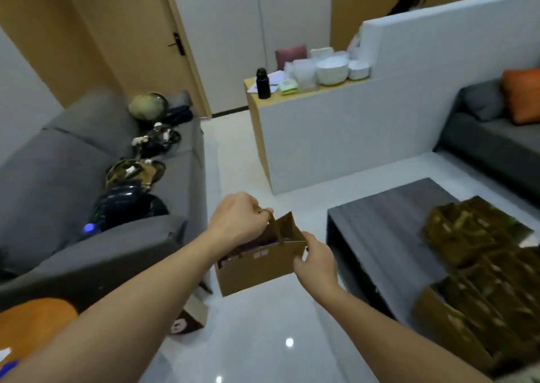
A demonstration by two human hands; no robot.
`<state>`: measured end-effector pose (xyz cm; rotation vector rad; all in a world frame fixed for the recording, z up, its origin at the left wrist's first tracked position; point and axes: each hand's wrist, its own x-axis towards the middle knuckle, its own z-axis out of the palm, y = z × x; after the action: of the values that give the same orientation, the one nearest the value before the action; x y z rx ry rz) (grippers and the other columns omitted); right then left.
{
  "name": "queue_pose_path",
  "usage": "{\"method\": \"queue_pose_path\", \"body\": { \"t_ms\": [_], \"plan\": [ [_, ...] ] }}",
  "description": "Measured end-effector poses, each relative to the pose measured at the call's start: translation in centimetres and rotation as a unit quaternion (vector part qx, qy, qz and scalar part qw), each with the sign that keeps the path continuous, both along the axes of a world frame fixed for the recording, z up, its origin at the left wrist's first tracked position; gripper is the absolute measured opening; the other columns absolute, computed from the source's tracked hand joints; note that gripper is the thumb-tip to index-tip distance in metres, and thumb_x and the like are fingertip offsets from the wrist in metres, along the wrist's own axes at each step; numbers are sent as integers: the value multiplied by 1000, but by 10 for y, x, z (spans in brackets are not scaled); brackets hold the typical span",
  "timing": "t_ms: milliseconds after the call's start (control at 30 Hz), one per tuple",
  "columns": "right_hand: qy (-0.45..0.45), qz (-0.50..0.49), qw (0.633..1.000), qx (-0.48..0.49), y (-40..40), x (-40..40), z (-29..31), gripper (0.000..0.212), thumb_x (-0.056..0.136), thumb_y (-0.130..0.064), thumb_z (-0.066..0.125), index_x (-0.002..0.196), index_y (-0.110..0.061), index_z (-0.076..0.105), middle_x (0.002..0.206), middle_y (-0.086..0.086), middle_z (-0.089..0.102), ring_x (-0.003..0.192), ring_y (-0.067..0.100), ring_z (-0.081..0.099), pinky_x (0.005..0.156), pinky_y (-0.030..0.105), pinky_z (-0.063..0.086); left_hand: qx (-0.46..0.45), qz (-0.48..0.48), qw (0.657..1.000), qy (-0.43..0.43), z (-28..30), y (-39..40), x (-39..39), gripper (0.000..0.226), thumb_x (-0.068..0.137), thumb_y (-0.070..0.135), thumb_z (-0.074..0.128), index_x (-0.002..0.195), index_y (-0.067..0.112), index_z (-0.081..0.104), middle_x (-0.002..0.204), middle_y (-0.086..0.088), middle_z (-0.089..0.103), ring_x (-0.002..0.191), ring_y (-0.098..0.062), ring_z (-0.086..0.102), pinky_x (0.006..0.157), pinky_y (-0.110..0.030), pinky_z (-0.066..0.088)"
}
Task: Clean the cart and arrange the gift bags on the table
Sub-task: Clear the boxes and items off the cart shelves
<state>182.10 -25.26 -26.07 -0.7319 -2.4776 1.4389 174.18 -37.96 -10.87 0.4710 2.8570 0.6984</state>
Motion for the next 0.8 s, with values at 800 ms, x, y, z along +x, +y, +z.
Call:
{"method": "queue_pose_path", "body": {
  "t_ms": [800],
  "plan": [
    [-179, -442, 878, -42, 216, -13, -70, 15, 90, -21, 65, 97, -33, 61, 86, -11, 63, 83, 12, 59, 72, 30, 47, -100, -559, 821, -55, -91, 364, -93, 34, 89, 21, 64, 57, 19, 52, 58, 5, 52, 55, -8, 48, 45, -19, 29]
  ]
}}
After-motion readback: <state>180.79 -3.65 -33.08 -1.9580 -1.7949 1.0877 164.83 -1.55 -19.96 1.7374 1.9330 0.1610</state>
